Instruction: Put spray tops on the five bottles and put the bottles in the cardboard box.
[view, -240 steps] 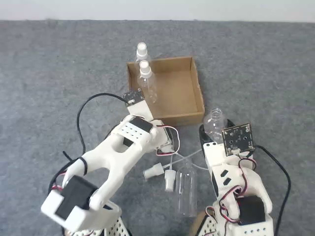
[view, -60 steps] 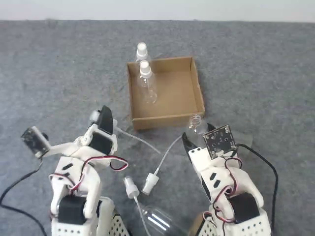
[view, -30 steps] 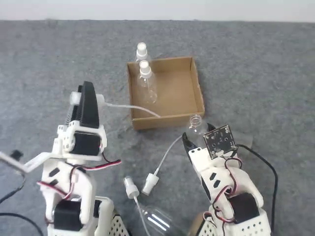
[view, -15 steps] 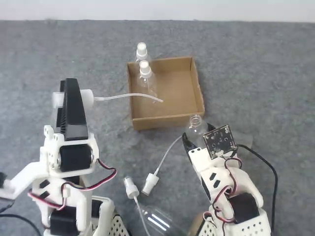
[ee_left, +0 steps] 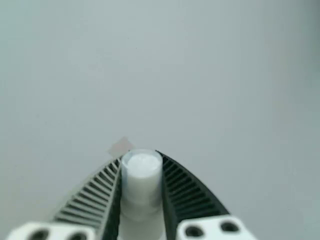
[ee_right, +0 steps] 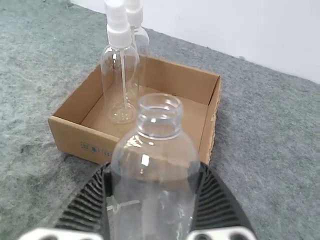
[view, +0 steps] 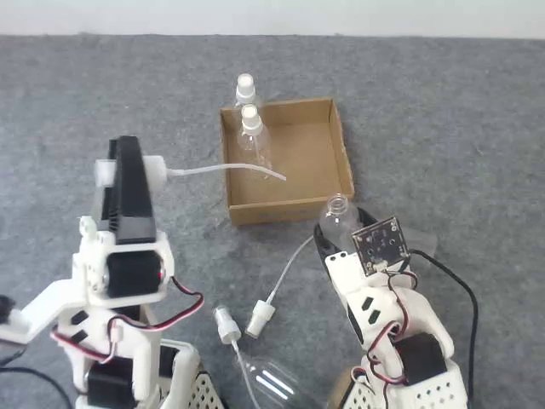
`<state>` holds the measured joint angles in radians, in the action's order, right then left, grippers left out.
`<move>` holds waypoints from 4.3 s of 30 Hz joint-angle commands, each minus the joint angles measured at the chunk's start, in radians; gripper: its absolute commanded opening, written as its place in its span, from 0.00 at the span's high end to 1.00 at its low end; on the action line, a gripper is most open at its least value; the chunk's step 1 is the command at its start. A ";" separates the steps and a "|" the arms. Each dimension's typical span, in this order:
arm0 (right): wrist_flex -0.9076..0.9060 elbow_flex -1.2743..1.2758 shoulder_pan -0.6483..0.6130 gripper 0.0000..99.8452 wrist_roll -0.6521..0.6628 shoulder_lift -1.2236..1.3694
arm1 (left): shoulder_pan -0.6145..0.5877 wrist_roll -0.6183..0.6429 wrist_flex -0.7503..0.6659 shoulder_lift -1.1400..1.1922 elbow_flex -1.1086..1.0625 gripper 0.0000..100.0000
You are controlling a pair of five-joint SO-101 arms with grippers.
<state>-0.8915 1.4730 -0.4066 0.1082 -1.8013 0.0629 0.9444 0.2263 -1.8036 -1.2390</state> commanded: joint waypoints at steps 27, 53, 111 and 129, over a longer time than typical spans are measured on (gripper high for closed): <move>0.159 0.097 -0.088 0.99 0.169 -0.016 | 0.219 -0.229 0.017 -0.015 -0.151 0.99; 0.156 0.107 -0.119 0.99 0.216 -0.015 | 0.235 -0.264 -0.161 -0.015 -0.297 0.99; 0.166 0.097 -0.125 0.99 0.213 -0.016 | 0.503 -0.483 0.012 -0.017 -0.444 0.99; 0.179 0.098 -0.127 0.99 0.212 -0.016 | 0.588 -0.520 0.126 -0.015 -0.440 0.86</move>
<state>-0.7396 1.6203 -0.5186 0.3168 -1.7998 0.6352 0.4289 0.3168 -1.8036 -1.6901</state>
